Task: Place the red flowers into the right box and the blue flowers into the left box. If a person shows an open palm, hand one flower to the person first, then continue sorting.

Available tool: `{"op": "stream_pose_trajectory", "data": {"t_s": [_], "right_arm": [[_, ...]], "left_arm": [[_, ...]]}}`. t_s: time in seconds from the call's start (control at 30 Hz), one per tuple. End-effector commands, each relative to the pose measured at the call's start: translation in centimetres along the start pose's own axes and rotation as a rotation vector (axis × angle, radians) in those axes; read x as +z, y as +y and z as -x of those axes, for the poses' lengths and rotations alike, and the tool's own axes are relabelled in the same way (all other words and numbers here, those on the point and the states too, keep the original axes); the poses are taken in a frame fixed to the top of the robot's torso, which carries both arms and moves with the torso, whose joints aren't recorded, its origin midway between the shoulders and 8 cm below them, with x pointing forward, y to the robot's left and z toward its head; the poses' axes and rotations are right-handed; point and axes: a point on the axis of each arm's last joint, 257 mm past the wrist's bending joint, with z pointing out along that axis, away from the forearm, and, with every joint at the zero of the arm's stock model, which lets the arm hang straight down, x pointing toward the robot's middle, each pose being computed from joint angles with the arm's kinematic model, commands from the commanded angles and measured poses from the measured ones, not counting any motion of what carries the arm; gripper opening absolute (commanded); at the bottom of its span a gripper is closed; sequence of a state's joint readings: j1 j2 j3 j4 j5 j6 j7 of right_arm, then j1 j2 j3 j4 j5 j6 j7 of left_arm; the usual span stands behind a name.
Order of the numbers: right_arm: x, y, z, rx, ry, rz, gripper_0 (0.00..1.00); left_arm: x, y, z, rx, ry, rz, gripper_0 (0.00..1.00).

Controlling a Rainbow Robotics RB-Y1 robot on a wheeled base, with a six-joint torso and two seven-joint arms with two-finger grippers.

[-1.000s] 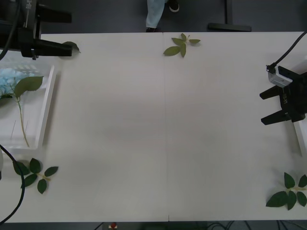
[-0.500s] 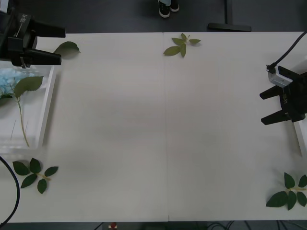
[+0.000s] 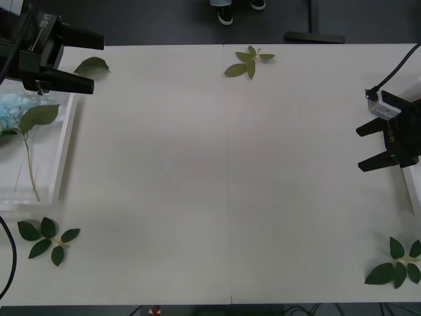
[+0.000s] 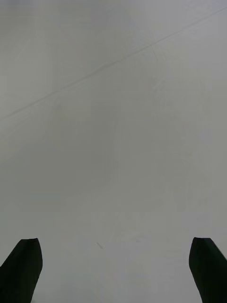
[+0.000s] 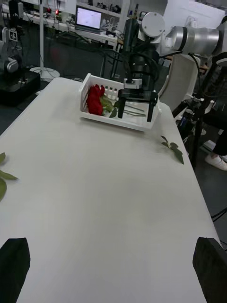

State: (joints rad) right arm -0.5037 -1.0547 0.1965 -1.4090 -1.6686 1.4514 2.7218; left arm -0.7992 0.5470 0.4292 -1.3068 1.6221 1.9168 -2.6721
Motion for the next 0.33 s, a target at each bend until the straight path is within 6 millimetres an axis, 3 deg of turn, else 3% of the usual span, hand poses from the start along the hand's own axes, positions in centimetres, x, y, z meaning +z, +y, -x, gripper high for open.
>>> {"op": "stream_pose_trajectory", "data": {"t_s": [0.03,0.33], "right_arm": [[-0.24,-0.30,1.35,-0.017,-0.010,-0.010,0.91],[-0.24,-0.30,1.35,-0.017,-0.010,-0.010,0.90]], "left_arm": [[-1.48,-0.22,0.09,0.065,0.044,0.018,1.00],[-1.35,-0.22,-0.29,0.058,0.055,0.016,1.00]]}}
